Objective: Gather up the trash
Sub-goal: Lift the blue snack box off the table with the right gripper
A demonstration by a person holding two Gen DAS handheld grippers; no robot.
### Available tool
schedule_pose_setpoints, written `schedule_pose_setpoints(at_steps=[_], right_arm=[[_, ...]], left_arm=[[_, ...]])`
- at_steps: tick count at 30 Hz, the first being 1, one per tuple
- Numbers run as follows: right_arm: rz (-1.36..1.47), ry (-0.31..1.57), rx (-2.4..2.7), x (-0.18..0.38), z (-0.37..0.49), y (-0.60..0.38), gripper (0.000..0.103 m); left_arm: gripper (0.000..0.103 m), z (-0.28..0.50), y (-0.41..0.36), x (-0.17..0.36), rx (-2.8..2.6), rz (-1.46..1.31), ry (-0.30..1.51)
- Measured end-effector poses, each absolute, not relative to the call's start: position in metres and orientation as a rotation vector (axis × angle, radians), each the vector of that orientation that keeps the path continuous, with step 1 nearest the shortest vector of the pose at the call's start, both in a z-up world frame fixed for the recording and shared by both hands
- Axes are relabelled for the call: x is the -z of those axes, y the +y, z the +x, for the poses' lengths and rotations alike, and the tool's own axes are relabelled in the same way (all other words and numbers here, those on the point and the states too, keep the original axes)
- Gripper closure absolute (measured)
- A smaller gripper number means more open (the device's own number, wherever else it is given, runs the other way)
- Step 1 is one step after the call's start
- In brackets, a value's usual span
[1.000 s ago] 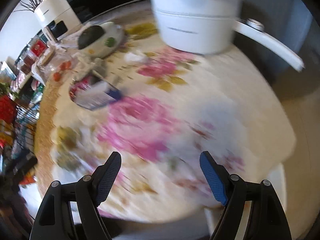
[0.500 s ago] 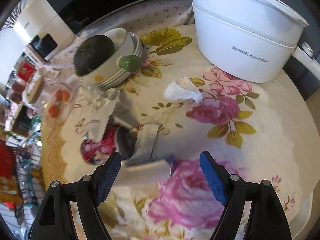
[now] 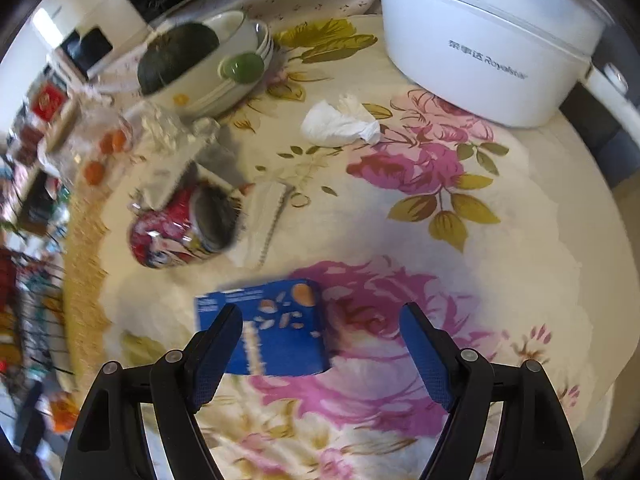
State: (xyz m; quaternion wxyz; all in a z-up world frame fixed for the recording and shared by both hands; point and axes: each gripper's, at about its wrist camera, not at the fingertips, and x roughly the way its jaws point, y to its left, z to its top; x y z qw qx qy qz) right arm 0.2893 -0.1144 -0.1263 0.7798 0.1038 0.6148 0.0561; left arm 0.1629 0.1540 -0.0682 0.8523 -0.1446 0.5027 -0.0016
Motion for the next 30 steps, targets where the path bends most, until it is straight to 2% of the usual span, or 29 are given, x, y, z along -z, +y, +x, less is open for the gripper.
schedule_pose_setpoints(at_steps=[7,15,23,29,30], right_arm=[[0.631,1.361,0.116,0.142,0.272,-0.121,0.02],[0.764,1.305,0.314,0.165,0.278,-0.101,0.02],[0.484,1.286,0.346,0.165,0.285,-0.07,0.02],[0.177,1.29,0.089,0.163,0.279,-0.053,0.022],[0.118,1.287,0.043,0.161,0.277,-0.052,0.025]], left_arm=[[0.0,0.164,0.164,0.063,-0.002,-0.353,1.043],[0.0,0.156,0.188,0.058,-0.048,-0.364,1.018],[0.0,0.154,0.202,0.059,-0.063,-0.389,1.014],[0.0,0.154,0.196,0.059,-0.046,-0.379,1.019],[0.0,0.154,0.195,0.059,-0.045,-0.376,1.02]])
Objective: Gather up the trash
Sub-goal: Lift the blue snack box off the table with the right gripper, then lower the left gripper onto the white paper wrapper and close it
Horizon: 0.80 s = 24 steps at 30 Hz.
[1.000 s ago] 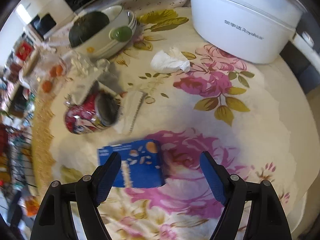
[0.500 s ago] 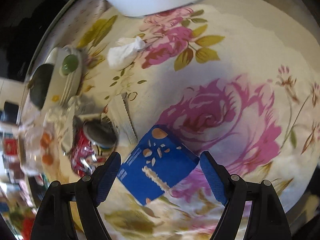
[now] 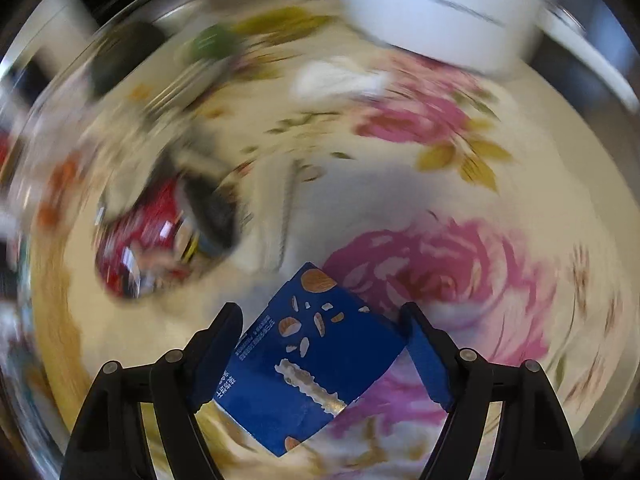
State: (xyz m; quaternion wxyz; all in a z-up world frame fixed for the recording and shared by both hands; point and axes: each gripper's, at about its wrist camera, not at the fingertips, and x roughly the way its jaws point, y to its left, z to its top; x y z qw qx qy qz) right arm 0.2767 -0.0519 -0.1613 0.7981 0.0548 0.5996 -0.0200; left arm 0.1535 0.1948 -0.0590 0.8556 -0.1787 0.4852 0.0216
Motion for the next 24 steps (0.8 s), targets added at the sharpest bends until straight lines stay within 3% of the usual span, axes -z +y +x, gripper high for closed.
schedule_pose_setpoints(at_steps=[3,12,16,24], right_arm=[[-0.027,1.276,-0.061,0.156,0.264,-0.062,0.03],[-0.174,1.214,-0.197,0.142,0.23,-0.123,0.034],[-0.161,1.212,-0.217,0.135,0.221,-0.148,0.034],[-0.098,1.221,-0.277,0.129,0.227,-0.171,0.034]], left_arm=[[0.0,0.154,0.19,0.061,-0.038,-0.361,1.027],[0.0,0.16,0.165,0.084,-0.017,-0.191,1.069],[0.0,0.163,0.149,0.098,0.002,-0.123,1.098],[0.001,0.238,0.111,0.103,0.106,-0.239,1.165]])
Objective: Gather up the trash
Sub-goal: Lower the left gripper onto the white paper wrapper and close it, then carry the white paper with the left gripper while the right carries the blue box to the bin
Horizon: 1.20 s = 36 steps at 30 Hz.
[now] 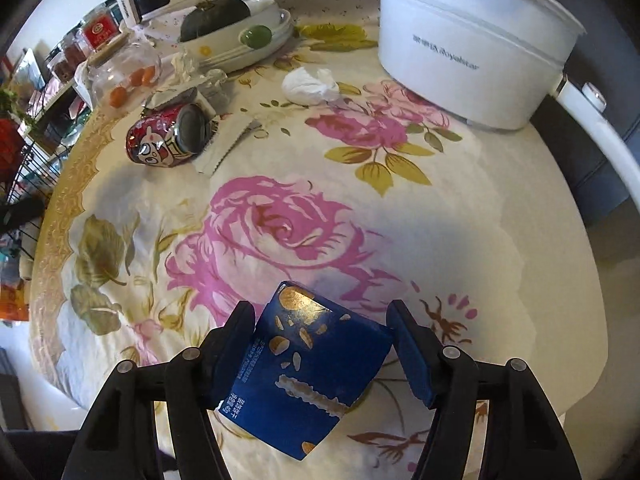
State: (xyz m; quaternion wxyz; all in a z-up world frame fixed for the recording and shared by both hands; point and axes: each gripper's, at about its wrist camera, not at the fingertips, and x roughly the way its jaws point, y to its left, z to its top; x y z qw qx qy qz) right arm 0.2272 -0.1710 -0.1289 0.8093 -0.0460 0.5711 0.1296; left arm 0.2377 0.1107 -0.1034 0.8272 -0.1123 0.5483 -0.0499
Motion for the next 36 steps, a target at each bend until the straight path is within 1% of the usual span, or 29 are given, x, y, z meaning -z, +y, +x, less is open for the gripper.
schedule_pose_setpoints(at_steps=[6,11,14,16,21,24,30,36], right_arm=[[-0.043,1.191,-0.282,0.122,0.241,-0.194,0.034],[0.024,1.215,-0.267,0.129,0.244,-0.217,0.034],[0.044,1.231,-0.253,0.135,0.247,-0.227,0.034],[0.056,1.237,-0.245,0.137,0.247,-0.232,0.034],[0.061,1.24,-0.231,0.139,0.247,-0.238,0.034],[0.057,1.238,-0.23,0.139,0.246,-0.237,0.034],[0.045,1.221,-0.227,0.133,0.244,-0.235,0.034],[0.053,1.18,-0.228,0.115,0.237,-0.239,0.034]], left_arm=[[0.001,0.32,0.079,0.111,0.101,-0.197,1.223],[0.001,0.356,0.076,0.131,0.093,-0.195,1.253],[0.001,0.367,0.078,0.144,0.111,-0.244,1.273],[0.001,0.371,0.08,0.149,0.116,-0.282,1.282],[0.017,0.369,0.091,0.153,0.128,-0.377,1.246],[0.027,0.364,0.091,0.15,0.146,-0.372,1.225],[0.029,0.355,0.094,0.131,0.144,-0.343,1.171],[0.029,0.333,0.095,0.106,0.175,-0.32,1.125]])
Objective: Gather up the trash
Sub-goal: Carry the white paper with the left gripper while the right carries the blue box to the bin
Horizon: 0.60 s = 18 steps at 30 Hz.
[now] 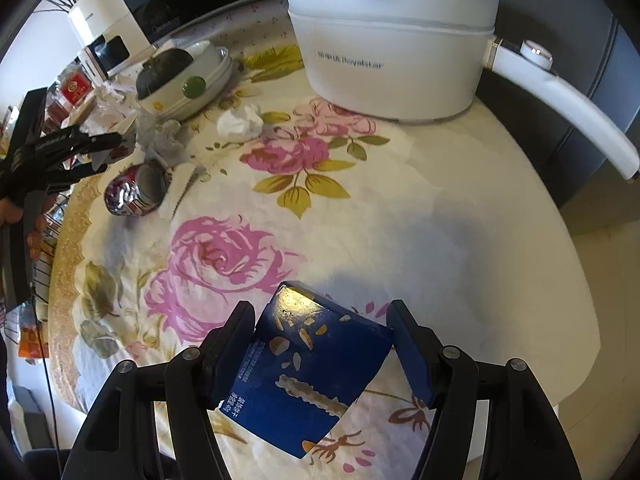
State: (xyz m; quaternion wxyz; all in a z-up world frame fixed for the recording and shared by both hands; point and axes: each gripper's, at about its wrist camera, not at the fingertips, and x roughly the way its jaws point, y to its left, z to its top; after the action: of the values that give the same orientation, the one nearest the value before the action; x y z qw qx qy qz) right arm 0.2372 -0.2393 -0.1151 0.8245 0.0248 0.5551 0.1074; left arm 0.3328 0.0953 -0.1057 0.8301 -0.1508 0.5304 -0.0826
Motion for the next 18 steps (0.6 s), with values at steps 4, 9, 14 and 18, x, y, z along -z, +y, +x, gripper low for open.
schedule_pose_setpoints(at_steps=[4,9,14,18], right_arm=[[0.079,1.156,-0.221,0.1,0.226,-0.245,0.034],[0.098,1.144,-0.213,0.085,0.204,-0.253,0.034],[0.086,1.138,-0.195,0.073,0.178,-0.265,0.034],[0.114,1.127,-0.182,0.063,0.155,-0.281,0.034]], left_arm=[[0.029,0.307,0.092,0.091,0.204,-0.317,1.1],[0.029,0.266,0.081,0.073,0.263,-0.277,1.081],[0.029,0.229,0.063,0.065,0.327,-0.262,1.068],[0.029,0.201,0.04,0.063,0.383,-0.244,1.065]])
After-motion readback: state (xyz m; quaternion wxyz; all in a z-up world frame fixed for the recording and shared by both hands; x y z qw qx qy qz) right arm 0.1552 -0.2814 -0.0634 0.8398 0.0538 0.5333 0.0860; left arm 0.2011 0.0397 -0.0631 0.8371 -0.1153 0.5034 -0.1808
